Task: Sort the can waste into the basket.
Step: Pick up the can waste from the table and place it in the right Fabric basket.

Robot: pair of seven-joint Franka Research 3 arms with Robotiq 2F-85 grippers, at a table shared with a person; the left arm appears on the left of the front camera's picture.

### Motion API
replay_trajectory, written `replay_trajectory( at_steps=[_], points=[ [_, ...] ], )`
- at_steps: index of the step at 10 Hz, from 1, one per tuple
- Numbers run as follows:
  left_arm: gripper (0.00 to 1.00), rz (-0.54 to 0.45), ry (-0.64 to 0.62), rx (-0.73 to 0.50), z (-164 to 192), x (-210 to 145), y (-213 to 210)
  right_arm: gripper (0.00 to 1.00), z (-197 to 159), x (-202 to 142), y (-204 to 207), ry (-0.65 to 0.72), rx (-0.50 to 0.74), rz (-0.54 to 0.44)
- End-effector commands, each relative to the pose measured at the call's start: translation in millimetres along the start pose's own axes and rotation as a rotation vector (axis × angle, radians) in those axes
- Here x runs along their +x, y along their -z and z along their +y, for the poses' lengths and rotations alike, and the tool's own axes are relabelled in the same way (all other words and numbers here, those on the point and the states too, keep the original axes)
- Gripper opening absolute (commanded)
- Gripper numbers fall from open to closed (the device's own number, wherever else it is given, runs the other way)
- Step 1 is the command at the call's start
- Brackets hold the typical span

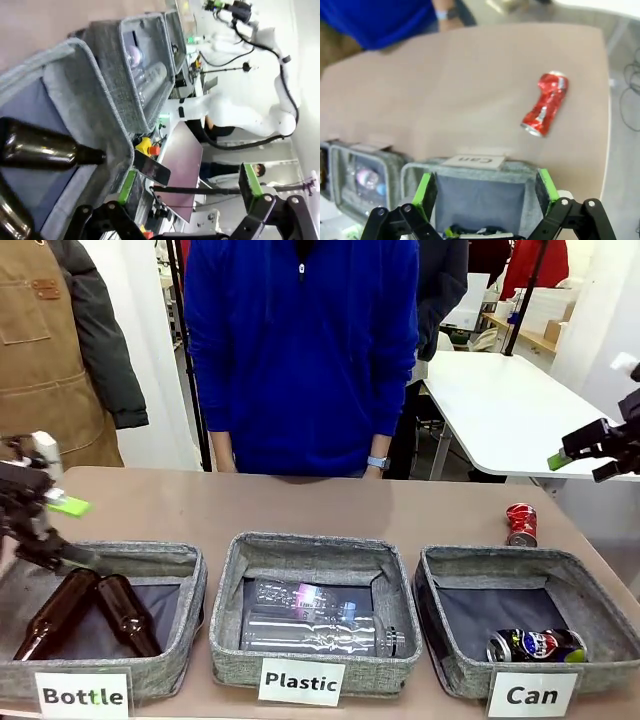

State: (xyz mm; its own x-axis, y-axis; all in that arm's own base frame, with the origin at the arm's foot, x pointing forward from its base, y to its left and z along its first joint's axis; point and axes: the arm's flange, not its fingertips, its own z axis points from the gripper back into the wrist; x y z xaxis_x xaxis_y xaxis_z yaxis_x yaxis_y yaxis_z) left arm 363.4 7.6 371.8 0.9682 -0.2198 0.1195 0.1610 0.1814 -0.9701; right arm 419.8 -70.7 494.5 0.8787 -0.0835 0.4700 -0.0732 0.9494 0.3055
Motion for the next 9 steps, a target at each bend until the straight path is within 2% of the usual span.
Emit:
replay_trajectory(
  at_steps=[1, 2, 3, 5, 6, 8, 9],
  points=[
    [1.00, -0.050, 0.005, -0.018, 10.7, 6.2, 25.0, 1.00, -2.4, 13.0, -2.5, 0.048, -0.002, -0.049],
    [1.00, -0.103, -0.042, -0.040, 17.2, 12.9, 31.6, 1.00, 0.0, 0.0, 0.0, 0.000, 0.000, 0.000],
    [1.00, 0.003, -0.007, -0.002, 5.9, 4.6, 20.3, 1.00, 0.0, 0.0, 0.0, 0.000, 0.000, 0.000],
    [1.00, 0.003, -0.007, -0.002, 5.9, 4.6, 20.3, 1.00, -6.8, 2.8, 1.0, 0.011, 0.010, -0.013],
    [1.00, 0.003, -0.007, -0.002, 5.9, 4.6, 20.3, 1.00, 3.6, 9.4, 10.3, 0.000, -0.147, 0.036],
    [1.00, 0.003, -0.007, -0.002, 5.9, 4.6, 20.3, 1.00, -1.2, 54.5, 37.0, 0.002, -0.306, 0.133],
    [1.00, 0.003, -0.007, -0.002, 5.9, 4.6, 20.3, 1.00, -2.8, 74.9, 54.7, -0.035, -0.347, 0.187]
  ],
)
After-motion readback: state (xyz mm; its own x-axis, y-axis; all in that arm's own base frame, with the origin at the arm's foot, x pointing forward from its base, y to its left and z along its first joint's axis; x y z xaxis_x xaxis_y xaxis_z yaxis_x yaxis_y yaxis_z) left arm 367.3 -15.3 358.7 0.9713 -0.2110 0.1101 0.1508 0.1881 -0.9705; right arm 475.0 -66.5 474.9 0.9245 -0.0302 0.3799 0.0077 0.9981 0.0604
